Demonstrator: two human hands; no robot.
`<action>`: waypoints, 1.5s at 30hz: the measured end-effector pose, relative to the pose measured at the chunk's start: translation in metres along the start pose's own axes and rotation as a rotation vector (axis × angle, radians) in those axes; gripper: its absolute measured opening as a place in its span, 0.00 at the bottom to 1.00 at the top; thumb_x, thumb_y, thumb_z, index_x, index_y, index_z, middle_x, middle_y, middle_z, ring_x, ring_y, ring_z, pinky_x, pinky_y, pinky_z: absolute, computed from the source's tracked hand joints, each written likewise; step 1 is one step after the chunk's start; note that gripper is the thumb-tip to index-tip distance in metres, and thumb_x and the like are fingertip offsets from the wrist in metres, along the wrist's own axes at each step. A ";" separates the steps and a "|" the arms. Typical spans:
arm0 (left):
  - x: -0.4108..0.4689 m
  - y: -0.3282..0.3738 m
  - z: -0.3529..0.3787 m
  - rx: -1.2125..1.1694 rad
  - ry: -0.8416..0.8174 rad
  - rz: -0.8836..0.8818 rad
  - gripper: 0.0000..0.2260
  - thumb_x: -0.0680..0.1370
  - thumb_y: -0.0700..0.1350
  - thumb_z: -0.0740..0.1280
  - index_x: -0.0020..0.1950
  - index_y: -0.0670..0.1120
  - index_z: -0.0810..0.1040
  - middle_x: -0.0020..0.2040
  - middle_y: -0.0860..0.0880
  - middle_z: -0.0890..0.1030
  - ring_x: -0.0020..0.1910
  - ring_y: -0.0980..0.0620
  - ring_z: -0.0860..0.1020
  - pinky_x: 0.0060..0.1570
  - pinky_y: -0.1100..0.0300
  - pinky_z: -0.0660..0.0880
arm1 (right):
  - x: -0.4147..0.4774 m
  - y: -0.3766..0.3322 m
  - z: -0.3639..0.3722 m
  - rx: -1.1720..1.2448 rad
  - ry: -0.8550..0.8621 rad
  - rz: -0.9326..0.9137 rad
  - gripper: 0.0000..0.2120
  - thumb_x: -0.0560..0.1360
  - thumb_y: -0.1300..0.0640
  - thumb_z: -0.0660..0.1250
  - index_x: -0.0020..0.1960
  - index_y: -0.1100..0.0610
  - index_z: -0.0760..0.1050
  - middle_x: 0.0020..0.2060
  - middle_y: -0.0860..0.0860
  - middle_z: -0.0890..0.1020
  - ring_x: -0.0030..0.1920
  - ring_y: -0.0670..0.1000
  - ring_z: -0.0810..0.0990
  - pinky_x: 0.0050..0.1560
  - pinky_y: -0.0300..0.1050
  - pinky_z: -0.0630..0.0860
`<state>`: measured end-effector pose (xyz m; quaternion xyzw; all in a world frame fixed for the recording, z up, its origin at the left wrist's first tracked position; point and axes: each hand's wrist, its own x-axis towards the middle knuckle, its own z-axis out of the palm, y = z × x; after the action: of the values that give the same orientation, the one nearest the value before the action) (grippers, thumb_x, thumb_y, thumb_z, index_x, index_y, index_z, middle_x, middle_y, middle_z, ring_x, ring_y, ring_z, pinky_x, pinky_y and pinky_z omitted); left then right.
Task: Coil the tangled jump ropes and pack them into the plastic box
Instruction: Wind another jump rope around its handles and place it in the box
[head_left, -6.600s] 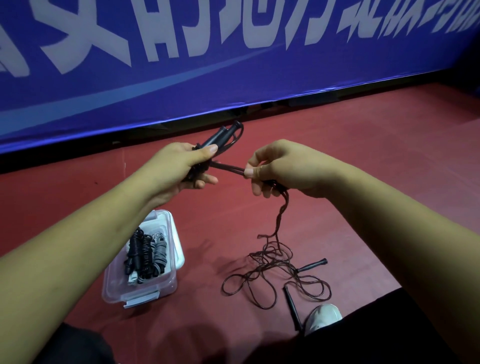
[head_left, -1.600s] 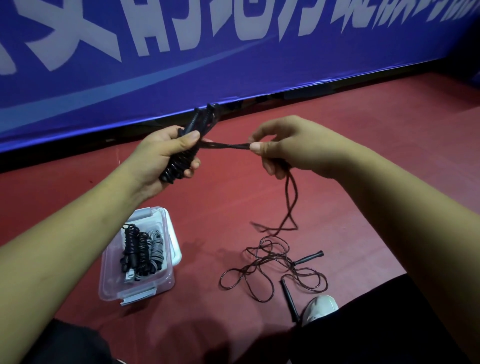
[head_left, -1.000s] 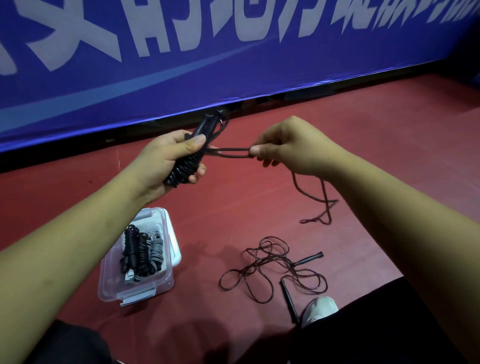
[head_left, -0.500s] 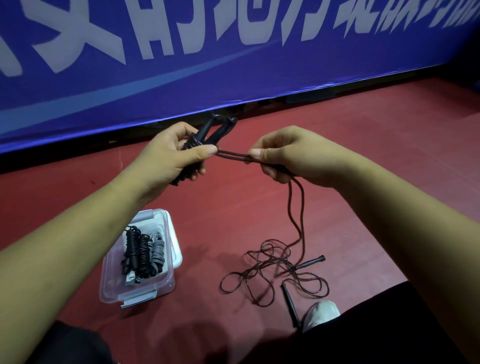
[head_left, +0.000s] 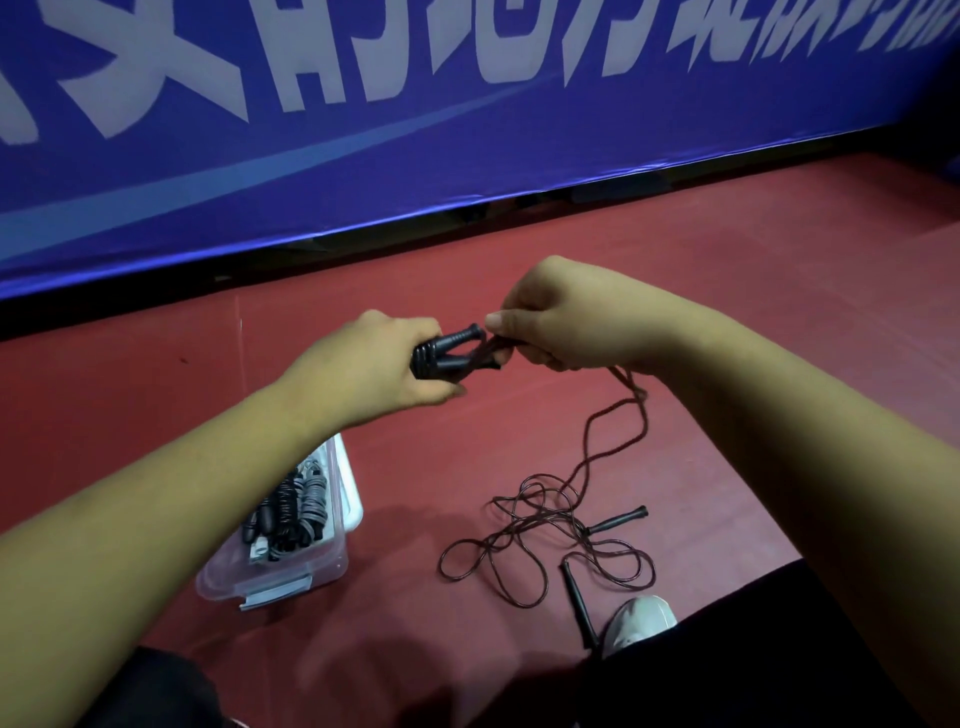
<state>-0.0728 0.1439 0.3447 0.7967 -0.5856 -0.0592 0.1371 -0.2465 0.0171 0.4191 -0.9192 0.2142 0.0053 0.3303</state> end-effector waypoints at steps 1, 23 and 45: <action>-0.002 0.004 0.000 0.029 -0.029 0.010 0.22 0.65 0.70 0.70 0.42 0.53 0.74 0.32 0.53 0.76 0.34 0.50 0.77 0.36 0.55 0.76 | 0.000 0.001 -0.001 -0.014 0.003 0.001 0.19 0.82 0.52 0.64 0.35 0.59 0.78 0.23 0.48 0.73 0.23 0.47 0.69 0.26 0.40 0.67; -0.018 0.025 -0.024 -0.857 -0.503 0.265 0.14 0.76 0.50 0.70 0.51 0.39 0.77 0.38 0.40 0.82 0.31 0.48 0.77 0.30 0.62 0.73 | 0.012 0.021 -0.021 0.029 -0.097 -0.145 0.05 0.76 0.55 0.71 0.42 0.51 0.84 0.34 0.52 0.81 0.34 0.46 0.75 0.37 0.38 0.70; 0.004 0.018 -0.026 -1.698 -0.075 -0.247 0.11 0.80 0.51 0.60 0.59 0.48 0.71 0.36 0.46 0.77 0.29 0.50 0.73 0.28 0.63 0.71 | 0.024 0.013 0.001 -0.374 0.321 -0.125 0.08 0.80 0.49 0.63 0.51 0.52 0.78 0.39 0.49 0.75 0.44 0.59 0.76 0.44 0.51 0.74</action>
<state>-0.0813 0.1395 0.3748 0.4798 -0.2561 -0.5181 0.6602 -0.2290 -0.0002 0.4067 -0.9649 0.2018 -0.1218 0.1158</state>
